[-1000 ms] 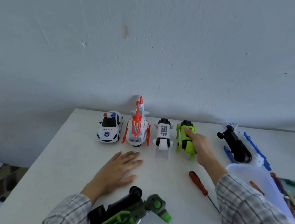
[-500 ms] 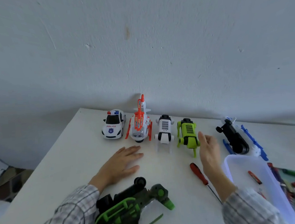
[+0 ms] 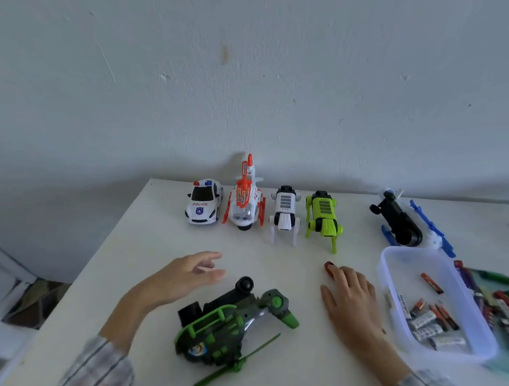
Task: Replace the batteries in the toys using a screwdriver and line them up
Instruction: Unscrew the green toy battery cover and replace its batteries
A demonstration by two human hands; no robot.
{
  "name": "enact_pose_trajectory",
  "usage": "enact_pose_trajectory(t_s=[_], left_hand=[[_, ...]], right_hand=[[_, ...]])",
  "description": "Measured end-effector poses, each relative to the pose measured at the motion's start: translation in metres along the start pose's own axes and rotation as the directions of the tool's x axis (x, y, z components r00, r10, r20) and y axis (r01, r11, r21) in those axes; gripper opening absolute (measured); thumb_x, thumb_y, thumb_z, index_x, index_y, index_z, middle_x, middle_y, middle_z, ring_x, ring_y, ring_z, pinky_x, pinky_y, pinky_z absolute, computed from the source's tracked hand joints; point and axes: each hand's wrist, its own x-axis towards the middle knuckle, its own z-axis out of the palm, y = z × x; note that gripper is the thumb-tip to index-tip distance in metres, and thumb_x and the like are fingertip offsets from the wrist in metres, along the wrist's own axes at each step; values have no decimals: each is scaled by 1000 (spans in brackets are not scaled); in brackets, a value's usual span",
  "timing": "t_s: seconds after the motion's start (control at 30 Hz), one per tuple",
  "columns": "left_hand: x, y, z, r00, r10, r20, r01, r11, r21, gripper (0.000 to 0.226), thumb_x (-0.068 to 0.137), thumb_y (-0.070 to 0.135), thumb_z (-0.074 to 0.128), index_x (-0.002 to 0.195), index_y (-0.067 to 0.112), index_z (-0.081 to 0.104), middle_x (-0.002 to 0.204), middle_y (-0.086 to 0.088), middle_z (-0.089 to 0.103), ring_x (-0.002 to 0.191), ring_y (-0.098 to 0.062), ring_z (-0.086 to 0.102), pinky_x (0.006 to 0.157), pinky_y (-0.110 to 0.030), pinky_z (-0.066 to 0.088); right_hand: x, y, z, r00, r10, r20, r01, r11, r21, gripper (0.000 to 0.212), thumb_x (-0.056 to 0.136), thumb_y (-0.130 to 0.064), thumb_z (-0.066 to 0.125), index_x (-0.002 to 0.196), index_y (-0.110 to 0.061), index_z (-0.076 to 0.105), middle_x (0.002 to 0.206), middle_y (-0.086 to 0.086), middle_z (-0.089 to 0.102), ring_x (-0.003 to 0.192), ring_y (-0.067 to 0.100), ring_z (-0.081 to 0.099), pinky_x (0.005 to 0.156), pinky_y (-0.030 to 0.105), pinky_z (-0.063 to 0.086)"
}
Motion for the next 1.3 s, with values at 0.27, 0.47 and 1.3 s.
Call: enact_pose_trajectory(t_s=[0.27, 0.47, 1.3], left_hand=[[-45, -7, 37, 992, -78, -96, 78, 997, 0, 60, 48, 47, 91, 98, 25, 68, 95, 8, 70, 83, -6, 66, 76, -26, 56], [-50, 11, 60, 949, 59, -310, -75, 996, -38, 61, 42, 34, 94, 86, 26, 52, 86, 7, 67, 67, -7, 61, 58, -21, 50], [29, 79, 104, 781, 498, -377, -168, 749, 641, 82, 82, 81, 16, 121, 27, 64, 106, 5, 59, 98, -21, 54, 86, -43, 38]], right_hand=[[-2, 3, 2, 1000, -10, -29, 12, 999, 45, 53, 85, -41, 33, 119, -13, 62, 105, 6, 63, 95, 30, 59, 81, 41, 47], [-2, 3, -1, 999, -16, -44, 20, 996, 87, 39, 82, -28, 54, 117, -13, 65, 103, 5, 65, 93, 29, 60, 81, 40, 48], [46, -40, -138, 968, 251, -22, -96, 445, 890, 41, 92, -28, 58, 73, 8, 50, 67, 27, 50, 58, 21, 44, 57, 34, 39]])
